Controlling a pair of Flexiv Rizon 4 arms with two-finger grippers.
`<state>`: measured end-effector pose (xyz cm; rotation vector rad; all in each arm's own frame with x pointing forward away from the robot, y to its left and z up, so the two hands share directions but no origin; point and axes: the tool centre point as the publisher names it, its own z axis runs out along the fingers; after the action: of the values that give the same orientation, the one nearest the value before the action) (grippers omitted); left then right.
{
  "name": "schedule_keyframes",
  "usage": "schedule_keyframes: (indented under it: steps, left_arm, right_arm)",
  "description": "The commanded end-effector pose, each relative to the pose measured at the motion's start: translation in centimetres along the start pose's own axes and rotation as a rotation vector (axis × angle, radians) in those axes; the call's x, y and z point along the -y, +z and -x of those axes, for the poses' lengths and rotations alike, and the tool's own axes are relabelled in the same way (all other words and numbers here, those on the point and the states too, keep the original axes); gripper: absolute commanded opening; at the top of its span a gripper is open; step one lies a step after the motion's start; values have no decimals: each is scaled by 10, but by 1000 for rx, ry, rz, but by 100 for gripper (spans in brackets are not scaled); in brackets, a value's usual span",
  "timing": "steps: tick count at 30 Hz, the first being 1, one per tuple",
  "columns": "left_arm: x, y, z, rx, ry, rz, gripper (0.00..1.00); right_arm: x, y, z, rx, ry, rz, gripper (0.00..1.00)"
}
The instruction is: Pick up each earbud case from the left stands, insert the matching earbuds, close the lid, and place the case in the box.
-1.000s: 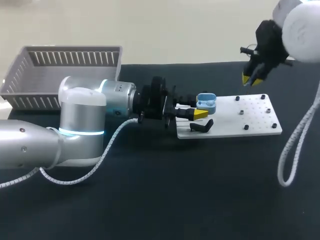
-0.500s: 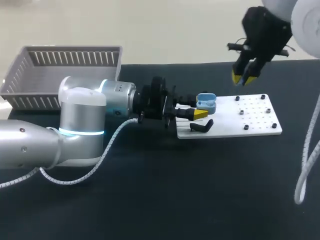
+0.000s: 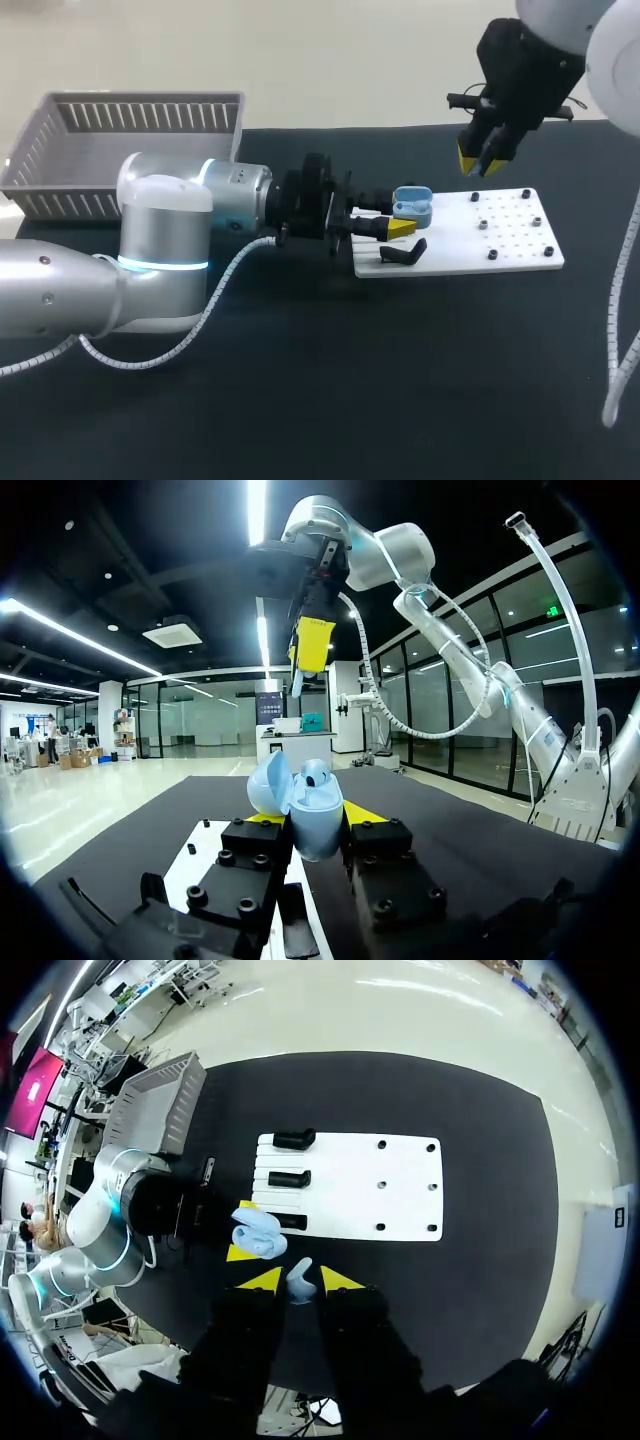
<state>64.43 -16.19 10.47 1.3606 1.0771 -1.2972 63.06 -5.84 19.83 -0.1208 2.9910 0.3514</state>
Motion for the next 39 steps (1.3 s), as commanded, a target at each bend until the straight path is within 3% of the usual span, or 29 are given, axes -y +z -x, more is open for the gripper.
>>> schedule_keyframes:
  steps: [1,13,28,39]
  left_arm:
    - [0,0,-1,1,1,2,0]
    - [0,0,-1,1,1,2,0]
    - [0,0,-1,1,1,2,0]
    - [0,0,-1,1,1,2,0]
  right_arm:
    - [-2,1,-1,-3,-6,2,0]
    - [-37,6,0,-20,-114,-25,0]
    - [-68,33,-14,-71,-223,-88,0]
    - [-71,39,-9,-54,-216,-173,0]
